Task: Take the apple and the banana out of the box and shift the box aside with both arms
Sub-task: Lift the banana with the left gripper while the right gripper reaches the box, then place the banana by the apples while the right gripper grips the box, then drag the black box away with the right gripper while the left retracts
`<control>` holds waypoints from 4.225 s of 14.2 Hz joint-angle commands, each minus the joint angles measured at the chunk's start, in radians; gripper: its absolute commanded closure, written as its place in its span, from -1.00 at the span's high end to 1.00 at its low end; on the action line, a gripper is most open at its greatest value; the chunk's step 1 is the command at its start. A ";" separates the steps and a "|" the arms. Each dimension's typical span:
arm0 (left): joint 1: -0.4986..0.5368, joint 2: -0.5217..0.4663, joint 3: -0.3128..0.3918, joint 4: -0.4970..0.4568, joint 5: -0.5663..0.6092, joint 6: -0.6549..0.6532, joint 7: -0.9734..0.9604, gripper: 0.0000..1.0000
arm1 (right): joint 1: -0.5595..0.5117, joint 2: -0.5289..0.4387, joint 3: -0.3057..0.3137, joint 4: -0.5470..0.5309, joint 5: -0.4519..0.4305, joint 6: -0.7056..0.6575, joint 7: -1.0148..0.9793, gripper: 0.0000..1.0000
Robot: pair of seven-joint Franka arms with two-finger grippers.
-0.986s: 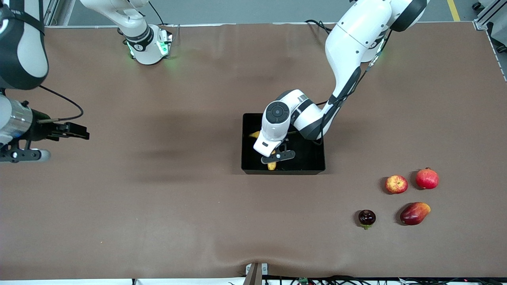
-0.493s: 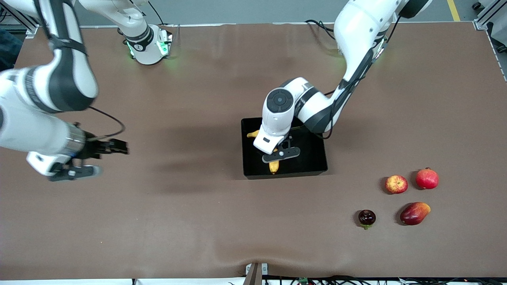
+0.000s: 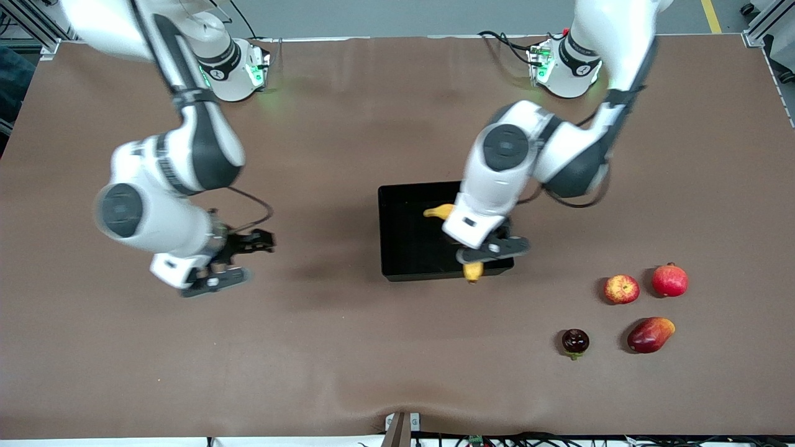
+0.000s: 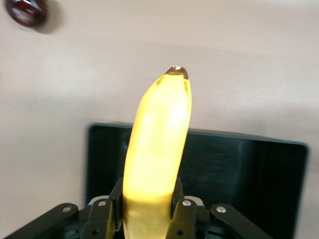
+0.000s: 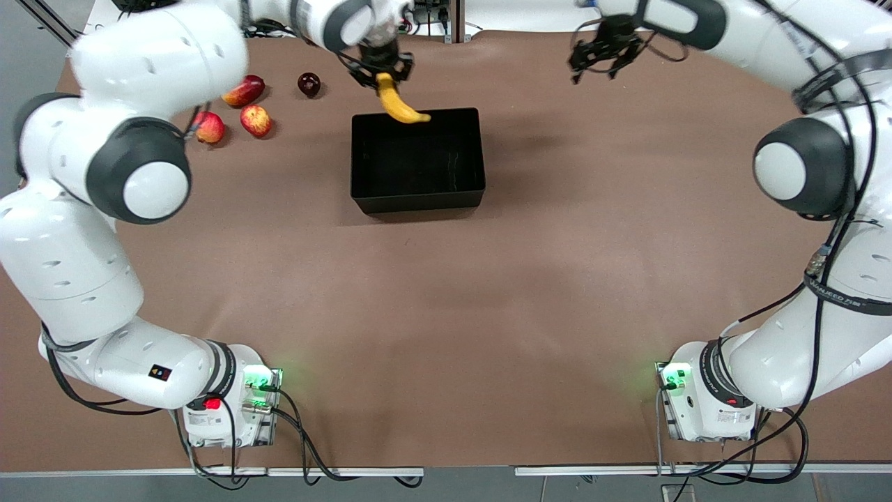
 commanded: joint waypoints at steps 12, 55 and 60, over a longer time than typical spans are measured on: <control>0.453 -0.115 -0.007 -0.359 -0.008 0.108 0.604 -1.00 | 0.358 0.271 -0.013 0.063 0.000 0.299 0.366 1.00; 0.530 -0.328 -0.048 0.142 -0.014 -0.456 0.599 1.00 | -0.753 0.099 -0.015 -0.135 0.095 0.191 -0.514 -1.00; 0.517 -0.443 -0.027 0.061 -0.068 -0.500 0.599 1.00 | -0.751 0.142 -0.015 -0.114 0.089 0.218 -0.563 1.00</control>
